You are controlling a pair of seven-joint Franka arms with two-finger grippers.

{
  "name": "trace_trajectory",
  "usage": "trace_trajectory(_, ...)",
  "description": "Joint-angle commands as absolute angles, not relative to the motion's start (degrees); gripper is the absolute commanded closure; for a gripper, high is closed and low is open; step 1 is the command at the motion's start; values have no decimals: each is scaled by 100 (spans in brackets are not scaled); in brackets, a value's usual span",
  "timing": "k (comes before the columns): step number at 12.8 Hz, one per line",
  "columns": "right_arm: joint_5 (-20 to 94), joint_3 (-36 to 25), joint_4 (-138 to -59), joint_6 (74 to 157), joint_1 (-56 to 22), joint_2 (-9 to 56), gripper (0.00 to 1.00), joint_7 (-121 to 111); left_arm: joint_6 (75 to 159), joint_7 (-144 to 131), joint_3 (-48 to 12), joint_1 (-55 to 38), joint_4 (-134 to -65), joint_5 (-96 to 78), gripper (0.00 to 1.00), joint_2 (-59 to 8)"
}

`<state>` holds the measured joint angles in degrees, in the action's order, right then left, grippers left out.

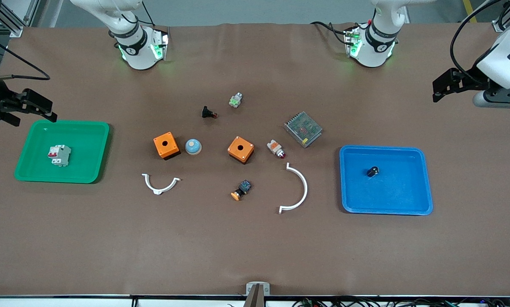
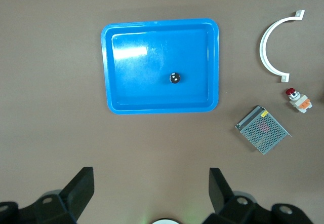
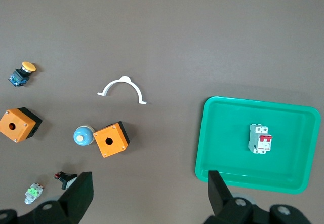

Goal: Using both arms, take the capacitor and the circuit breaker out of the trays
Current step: 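Reach the left gripper to the capacitor while the right gripper reaches the breaker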

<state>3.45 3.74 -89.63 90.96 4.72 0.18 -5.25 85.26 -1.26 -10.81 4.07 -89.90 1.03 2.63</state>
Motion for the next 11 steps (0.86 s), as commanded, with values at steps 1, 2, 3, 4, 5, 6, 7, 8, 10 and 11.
trace_trajectory(1, 396, 396, -9070, 9088, 501, -141, 0, -580, 8429, 0, -1099, 475, -8824, 61, 0, 211)
trace_trajectory(2, 396, 396, -9062, 9088, 501, -141, 0, -580, 8429, 52, -1099, 483, -8807, 88, 0, 211)
trace_trajectory(3, 396, 396, -9053, 9079, 492, -141, 0, -580, 8437, 166, -1064, 492, -8807, 79, 0, 159)
trace_trajectory(4, 396, 396, -9053, 9070, 492, -141, 0, -580, 8437, 150, -1020, 510, -8694, 62, 0, -112)
trace_trajectory(5, 396, 396, -9061, 9070, 492, -141, 0, -580, 8438, 149, -1011, 605, -8379, 44, 0, -480)
trace_trajectory(6, 396, 387, -9062, 9070, 501, -132, 0, -580, 8438, 149, -1011, 641, -8376, 44, 0, -710)
trace_trajectory(7, 396, 387, -9062, 9070, 518, -106, 0, -580, 8516, 149, -1011, 659, -8428, 87, 0, -956)
trace_trajectory(8, 387, 369, -9062, 9079, 545, -88, 0, -580, 8743, 141, -1011, 659, -8472, 114, 0, -1210)
trace_trajectory(10, 378, 352, -9062, 9097, 763, 78, 0, -580, 9514, 71, -1002, 624, -9023, 123, 0, -1327)
trace_trajectory(11, 387, 352, -9062, 9114, 921, 210, 0, -580, 10058, 62, -1011, 624, -9470, 123, 0, -1327)
